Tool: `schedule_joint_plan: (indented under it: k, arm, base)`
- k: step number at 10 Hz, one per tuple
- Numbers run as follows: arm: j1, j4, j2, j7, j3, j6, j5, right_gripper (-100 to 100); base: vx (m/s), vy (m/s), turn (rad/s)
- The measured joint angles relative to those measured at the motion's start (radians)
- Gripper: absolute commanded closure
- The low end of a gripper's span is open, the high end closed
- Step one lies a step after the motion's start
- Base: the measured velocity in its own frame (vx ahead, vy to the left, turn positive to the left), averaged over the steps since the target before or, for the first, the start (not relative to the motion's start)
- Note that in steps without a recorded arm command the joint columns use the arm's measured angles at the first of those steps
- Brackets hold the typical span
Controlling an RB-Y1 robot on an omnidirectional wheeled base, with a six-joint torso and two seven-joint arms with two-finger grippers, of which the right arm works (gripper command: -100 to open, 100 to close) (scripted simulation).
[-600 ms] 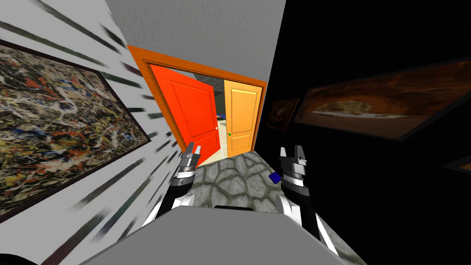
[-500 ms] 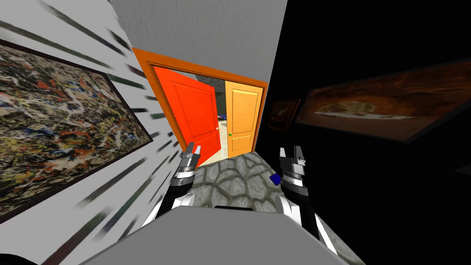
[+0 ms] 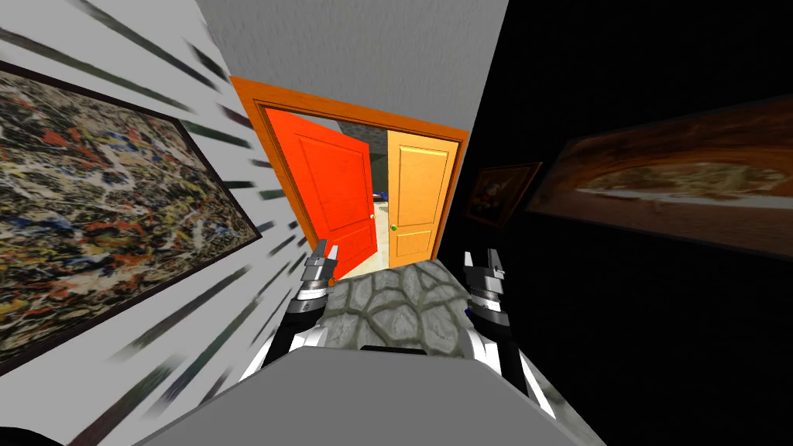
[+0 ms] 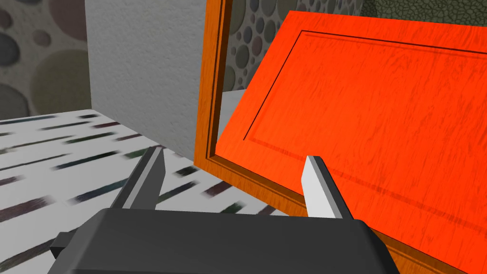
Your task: Push the door open
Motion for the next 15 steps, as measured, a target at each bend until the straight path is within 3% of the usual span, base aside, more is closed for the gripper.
schedule_joint_plan:
  k: [7,15]
  arm:
    - [-0.038,0.137,-0.042,-0.120,0.005,-0.027,-0.065,-100]
    - [-0.085,0.302,-0.067,-0.256,0.019,-0.059,-0.138,-100]
  base:
    - [0.104,-0.013,0.140]
    - [0.095,-0.022,0.148]
